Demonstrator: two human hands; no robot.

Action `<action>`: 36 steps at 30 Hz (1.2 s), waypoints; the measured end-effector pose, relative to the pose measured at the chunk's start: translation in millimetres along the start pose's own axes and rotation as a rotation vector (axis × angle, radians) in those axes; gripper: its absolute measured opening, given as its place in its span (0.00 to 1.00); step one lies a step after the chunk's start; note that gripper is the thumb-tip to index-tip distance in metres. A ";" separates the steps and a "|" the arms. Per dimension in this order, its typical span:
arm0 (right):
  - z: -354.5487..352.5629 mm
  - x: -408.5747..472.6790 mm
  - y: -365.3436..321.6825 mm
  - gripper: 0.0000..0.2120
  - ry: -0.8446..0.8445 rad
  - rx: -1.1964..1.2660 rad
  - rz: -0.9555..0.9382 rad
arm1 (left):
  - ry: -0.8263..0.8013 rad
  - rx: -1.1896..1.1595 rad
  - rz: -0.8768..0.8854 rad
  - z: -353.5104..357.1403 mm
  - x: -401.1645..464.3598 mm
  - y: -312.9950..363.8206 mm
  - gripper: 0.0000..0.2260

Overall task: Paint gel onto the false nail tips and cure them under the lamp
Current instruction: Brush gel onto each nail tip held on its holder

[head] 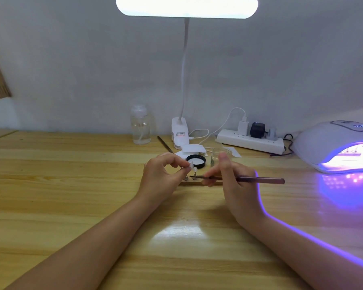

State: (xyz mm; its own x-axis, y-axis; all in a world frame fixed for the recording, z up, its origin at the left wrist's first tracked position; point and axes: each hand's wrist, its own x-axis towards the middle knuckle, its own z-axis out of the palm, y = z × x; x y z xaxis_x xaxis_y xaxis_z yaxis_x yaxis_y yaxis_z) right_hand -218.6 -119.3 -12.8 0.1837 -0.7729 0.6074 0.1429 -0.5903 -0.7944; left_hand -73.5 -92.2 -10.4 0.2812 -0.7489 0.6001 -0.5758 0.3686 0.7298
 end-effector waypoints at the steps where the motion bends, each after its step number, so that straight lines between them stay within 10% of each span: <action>1: -0.7 0.6 0.5 0.18 0.010 -0.024 -0.022 | -0.001 -0.003 -0.002 0.0 0.2 -0.3 0.12; 36: -1.6 5.1 2.8 0.20 0.031 -0.065 -0.059 | -0.008 -0.039 0.018 -2.3 2.9 -2.0 0.09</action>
State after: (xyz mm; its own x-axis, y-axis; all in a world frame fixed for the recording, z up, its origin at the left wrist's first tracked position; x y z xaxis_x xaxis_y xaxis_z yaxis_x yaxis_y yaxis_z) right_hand -218.8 -125.3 -11.9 0.1467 -0.7427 0.6533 0.0892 -0.6478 -0.7565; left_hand -69.8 -93.9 -9.3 0.2645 -0.7465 0.6106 -0.5506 0.4029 0.7311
